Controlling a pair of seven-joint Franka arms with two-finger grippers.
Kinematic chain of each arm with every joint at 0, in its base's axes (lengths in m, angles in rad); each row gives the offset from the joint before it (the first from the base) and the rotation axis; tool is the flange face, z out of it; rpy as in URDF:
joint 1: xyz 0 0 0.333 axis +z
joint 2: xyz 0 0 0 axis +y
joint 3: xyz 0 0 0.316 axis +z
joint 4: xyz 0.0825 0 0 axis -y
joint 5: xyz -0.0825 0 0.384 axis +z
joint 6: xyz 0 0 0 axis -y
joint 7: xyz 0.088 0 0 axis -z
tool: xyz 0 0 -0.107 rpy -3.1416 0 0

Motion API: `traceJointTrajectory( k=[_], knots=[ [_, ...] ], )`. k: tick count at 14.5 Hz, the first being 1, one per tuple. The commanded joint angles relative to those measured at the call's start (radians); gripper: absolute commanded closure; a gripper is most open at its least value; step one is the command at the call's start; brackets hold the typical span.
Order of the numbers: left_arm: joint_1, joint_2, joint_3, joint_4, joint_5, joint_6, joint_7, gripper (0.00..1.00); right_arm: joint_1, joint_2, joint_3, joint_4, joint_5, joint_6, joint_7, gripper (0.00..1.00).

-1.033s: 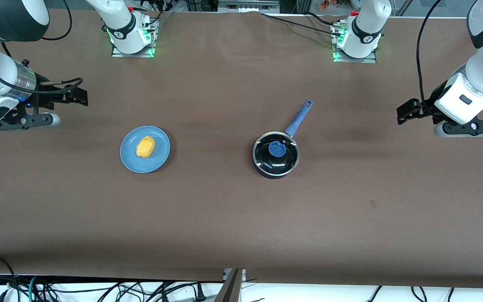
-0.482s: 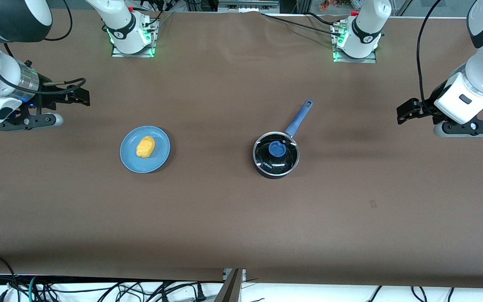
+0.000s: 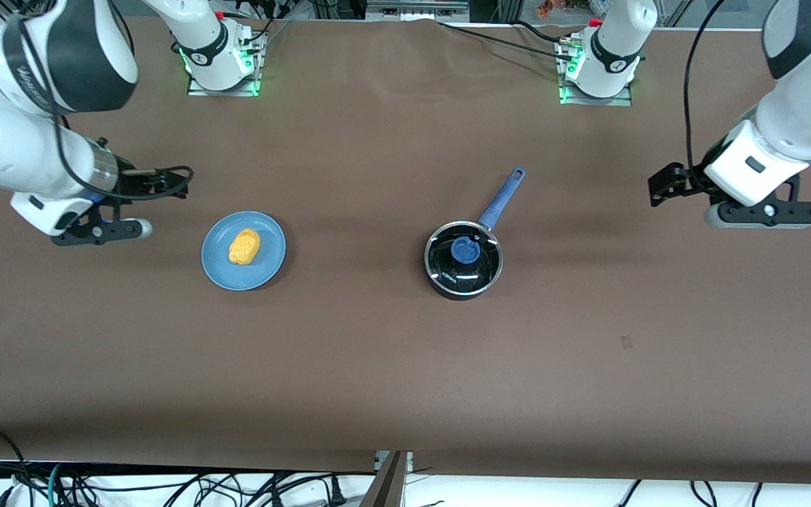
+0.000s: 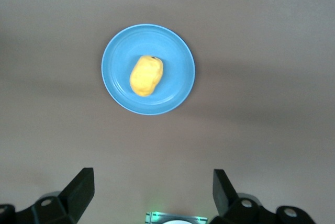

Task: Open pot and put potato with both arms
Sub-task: 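Move the right gripper toward the potato while the left gripper approaches the pot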

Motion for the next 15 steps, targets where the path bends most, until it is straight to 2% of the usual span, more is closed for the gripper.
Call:
traceJointTrajectory(
  k=[1,6,9,12,15],
  knots=[
    [-0.005,0.014,-0.045,-0.010,0.007,0.034,-0.111,0.00,0.003,0.023,-0.001,0.010,-0.002,0.030,0.031,0.00],
    [-0.005,0.050,-0.116,-0.011,0.017,0.085,-0.284,0.00,-0.003,0.102,-0.005,0.010,0.000,0.105,0.197,0.00],
    [-0.005,0.058,-0.131,-0.011,0.020,0.104,-0.306,0.00,-0.006,0.182,-0.007,0.010,0.001,0.172,0.276,0.00],
    [-0.005,0.074,-0.174,-0.057,0.022,0.158,-0.319,0.00,0.008,0.228,-0.007,-0.003,-0.002,0.222,0.373,0.00],
    [-0.005,0.070,-0.228,-0.137,0.039,0.267,-0.442,0.00,0.022,0.245,-0.007,-0.046,-0.005,0.283,0.410,0.00]
  ],
)
